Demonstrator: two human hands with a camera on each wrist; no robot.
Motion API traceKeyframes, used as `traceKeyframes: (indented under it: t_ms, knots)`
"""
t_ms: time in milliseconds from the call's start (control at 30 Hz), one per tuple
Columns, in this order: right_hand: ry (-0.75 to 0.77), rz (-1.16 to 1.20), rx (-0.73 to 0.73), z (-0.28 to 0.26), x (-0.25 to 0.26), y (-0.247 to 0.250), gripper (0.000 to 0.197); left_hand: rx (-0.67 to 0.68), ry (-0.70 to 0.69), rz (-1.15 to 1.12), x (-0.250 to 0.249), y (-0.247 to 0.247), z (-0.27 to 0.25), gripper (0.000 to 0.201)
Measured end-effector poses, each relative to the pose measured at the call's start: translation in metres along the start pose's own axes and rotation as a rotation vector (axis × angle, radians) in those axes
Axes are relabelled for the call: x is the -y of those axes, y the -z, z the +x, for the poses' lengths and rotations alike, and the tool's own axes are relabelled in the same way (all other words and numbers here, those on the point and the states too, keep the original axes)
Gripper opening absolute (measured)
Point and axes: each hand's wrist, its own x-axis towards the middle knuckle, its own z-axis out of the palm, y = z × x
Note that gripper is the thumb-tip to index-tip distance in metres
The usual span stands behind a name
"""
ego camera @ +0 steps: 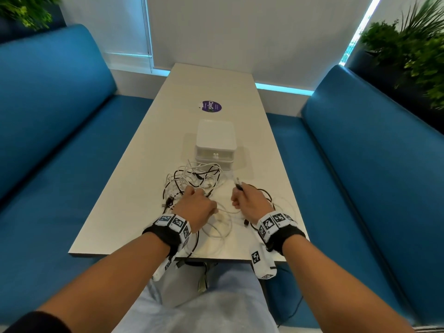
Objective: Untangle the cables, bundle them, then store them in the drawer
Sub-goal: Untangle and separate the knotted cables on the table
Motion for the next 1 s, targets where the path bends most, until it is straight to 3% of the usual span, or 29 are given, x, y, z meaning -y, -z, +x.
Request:
traceKeyframes:
  t_ms: [100, 200, 400, 600, 733, 867, 1000]
  knots:
    - [0.033, 0.167, 0.196, -0.007, 0.012, -0.014, 0.023, -0.013, -0.007, 0.075, -0.007, 0.003, -0.002, 0.028]
    - [0.058, 0.145, 0.277, -0.010, 0.016, -0.022, 0.026, 0.007, -0.011, 0.073, -0.007, 0.003, -0.002, 0.027]
    - [0.160, -0.582, 0.208, -0.006, 0.007, -0.009, 0.027, -0.098, -0.086, 0.015, 0.003, -0.003, -0.005, 0.028]
    - [0.036, -0.781, 0.012, -0.001, -0.009, 0.013, 0.028, -0.167, -0.070, 0.014, 0.015, -0.001, -0.003, 0.019]
    - [0.049, -0.708, 0.033, -0.003, 0.000, -0.001, 0.028, -0.101, -0.013, 0.043, 0.006, 0.007, -0.002, 0.031]
    - [0.186, -0.591, 0.103, -0.008, 0.011, -0.026, 0.024, -0.095, 0.014, 0.034, -0.007, 0.013, -0.003, 0.024]
    - [0.159, -0.539, 0.194, -0.011, 0.008, -0.029, 0.020, -0.119, 0.025, 0.012, -0.009, 0.012, -0.010, 0.022]
